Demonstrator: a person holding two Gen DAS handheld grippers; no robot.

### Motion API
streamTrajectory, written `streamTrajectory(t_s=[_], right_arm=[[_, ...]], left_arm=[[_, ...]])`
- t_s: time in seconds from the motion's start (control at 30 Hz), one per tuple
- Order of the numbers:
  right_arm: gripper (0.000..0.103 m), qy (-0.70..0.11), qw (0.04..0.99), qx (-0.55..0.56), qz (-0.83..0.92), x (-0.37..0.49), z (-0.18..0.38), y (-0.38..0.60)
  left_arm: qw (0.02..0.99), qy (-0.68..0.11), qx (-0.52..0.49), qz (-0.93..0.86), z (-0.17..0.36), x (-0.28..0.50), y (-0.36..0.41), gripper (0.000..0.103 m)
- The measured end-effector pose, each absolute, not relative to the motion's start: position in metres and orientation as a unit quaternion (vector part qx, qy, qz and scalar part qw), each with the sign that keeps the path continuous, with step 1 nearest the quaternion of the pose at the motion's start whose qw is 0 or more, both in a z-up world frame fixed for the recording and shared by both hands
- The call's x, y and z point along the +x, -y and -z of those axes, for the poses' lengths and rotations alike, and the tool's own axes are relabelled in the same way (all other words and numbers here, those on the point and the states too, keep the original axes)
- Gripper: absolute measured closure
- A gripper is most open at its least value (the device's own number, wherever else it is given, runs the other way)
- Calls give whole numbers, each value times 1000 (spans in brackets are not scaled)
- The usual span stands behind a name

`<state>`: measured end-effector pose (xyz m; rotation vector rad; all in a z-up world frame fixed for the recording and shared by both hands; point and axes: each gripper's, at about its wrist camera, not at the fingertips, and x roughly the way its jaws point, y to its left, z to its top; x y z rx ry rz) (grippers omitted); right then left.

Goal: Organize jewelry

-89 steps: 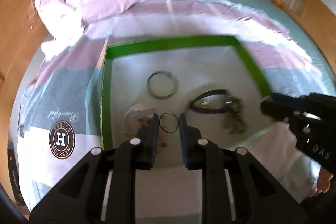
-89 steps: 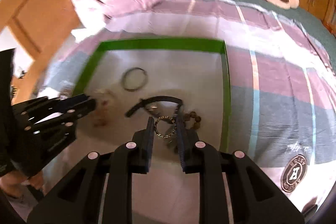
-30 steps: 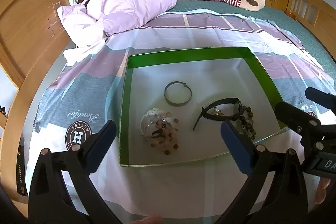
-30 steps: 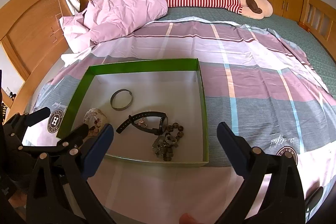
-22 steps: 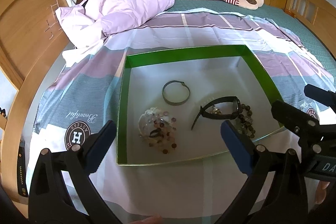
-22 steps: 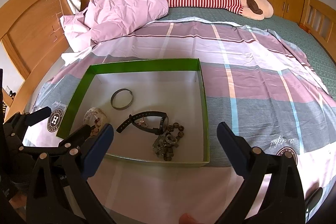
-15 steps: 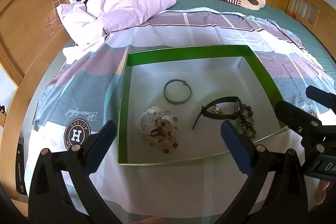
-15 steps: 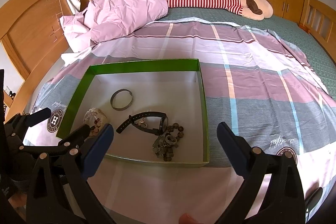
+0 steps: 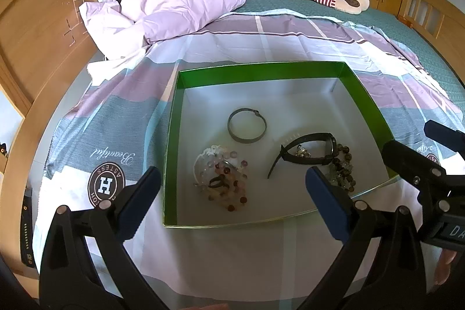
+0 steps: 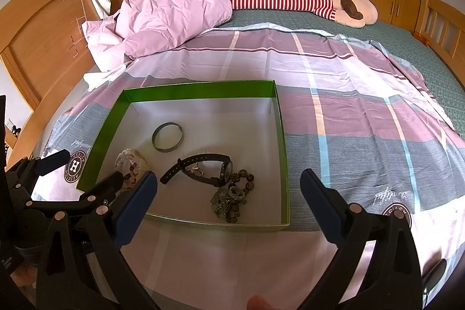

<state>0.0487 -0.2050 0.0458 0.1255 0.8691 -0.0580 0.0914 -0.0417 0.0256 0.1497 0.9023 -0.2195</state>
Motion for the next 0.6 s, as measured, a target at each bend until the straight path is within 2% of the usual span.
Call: streamTrajectory(t_s=[0.6], right_arm=[[6,-420,905,62,28,48,-42,206]], left_arm=[[892,-437,65,101,-24,91,41,4]])
